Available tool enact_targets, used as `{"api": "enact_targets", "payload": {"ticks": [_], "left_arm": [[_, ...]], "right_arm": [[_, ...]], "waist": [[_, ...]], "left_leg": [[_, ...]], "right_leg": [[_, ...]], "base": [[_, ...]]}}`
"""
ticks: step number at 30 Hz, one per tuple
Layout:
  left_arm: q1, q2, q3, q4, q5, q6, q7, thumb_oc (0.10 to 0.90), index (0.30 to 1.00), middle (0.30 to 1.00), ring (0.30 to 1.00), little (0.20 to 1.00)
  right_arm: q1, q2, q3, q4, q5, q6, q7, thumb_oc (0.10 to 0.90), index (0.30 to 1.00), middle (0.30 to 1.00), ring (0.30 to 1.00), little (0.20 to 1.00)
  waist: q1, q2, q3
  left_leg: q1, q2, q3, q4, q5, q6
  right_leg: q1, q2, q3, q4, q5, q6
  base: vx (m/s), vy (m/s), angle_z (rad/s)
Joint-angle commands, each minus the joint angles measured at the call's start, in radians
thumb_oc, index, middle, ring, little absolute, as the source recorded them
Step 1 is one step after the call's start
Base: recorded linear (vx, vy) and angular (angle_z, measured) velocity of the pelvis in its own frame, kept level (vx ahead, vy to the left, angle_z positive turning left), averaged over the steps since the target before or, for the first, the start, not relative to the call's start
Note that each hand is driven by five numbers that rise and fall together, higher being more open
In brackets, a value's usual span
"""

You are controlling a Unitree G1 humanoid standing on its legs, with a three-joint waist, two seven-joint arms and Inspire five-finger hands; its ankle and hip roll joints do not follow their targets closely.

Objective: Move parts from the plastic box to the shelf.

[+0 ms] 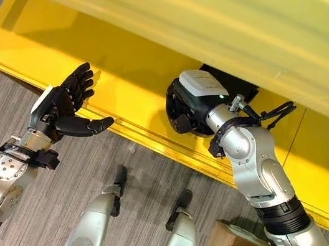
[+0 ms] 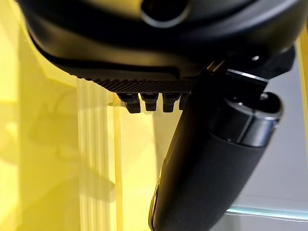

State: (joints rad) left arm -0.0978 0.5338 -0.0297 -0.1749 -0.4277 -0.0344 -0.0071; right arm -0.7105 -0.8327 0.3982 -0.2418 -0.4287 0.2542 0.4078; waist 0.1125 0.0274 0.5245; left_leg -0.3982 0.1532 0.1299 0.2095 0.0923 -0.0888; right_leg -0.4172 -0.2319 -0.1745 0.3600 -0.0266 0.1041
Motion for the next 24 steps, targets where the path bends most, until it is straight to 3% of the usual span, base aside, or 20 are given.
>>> {"api": "enact_targets", "payload": {"ticks": [1,15,18,21,24], "left_arm": [[0.059,0.001,-0.074,0.008,-0.017,0.046,-0.014,0.900,1.000,1.000,1.000,1.000],[0.071,0.005,-0.081,0.009,-0.022,0.031,-0.016,0.900,1.000,1.000,1.000,1.000],[0.078,0.009,-0.077,0.011,-0.027,0.028,-0.017,0.900,1.000,1.000,1.000,1.000],[0.098,0.029,-0.068,0.006,-0.035,0.034,-0.037,0.900,1.000,1.000,1.000,1.000],[0.107,0.039,-0.061,0.002,-0.037,0.036,-0.042,0.900,1.000,1.000,1.000,1.000]], "right_arm": [[-0.104,-0.073,-0.008,-0.096,-0.056,-0.003,-0.034,0.400,0.300,0.300,0.300,0.300],[-0.120,-0.124,-0.002,-0.055,-0.126,-0.017,-0.015,0.400,0.300,0.300,0.300,0.300],[-0.123,-0.160,-0.008,-0.053,-0.157,-0.034,-0.007,0.400,0.300,0.300,0.300,0.300],[-0.169,-0.274,0.013,-0.011,-0.216,-0.069,0.000,0.400,0.300,0.300,0.300,0.300],[-0.183,-0.315,0.023,-0.006,-0.208,-0.088,-0.004,0.400,0.300,0.300,0.300,0.300]], "waist": [[-0.036,0.009,-0.005],[-0.045,0.014,-0.005],[-0.048,0.012,-0.005],[-0.046,0.005,-0.005],[-0.045,-0.002,-0.005]], "left_leg": [[0.022,0.006,-0.004,0.108,-0.137,0.020],[0.017,0.008,0.008,0.120,-0.145,0.022],[0.022,0.012,0.010,0.123,-0.145,0.021],[0.031,0.017,0.011,0.125,-0.149,0.019],[0.036,0.020,0.012,0.123,-0.146,0.017]], "right_leg": [[0.017,0.016,-0.009,0.049,-0.070,-0.008],[0.007,0.017,-0.007,0.065,-0.082,-0.017],[0.014,0.019,-0.007,0.066,-0.084,-0.019],[0.027,0.024,-0.009,0.067,-0.093,-0.020],[0.035,0.028,-0.009,0.062,-0.093,-0.020]], "base": [[0.00,0.000,0.00],[0.00,0.000,0.00],[0.01,-0.021,-0.03],[0.04,-0.067,-0.02],[0.01,-0.031,0.00]]}}
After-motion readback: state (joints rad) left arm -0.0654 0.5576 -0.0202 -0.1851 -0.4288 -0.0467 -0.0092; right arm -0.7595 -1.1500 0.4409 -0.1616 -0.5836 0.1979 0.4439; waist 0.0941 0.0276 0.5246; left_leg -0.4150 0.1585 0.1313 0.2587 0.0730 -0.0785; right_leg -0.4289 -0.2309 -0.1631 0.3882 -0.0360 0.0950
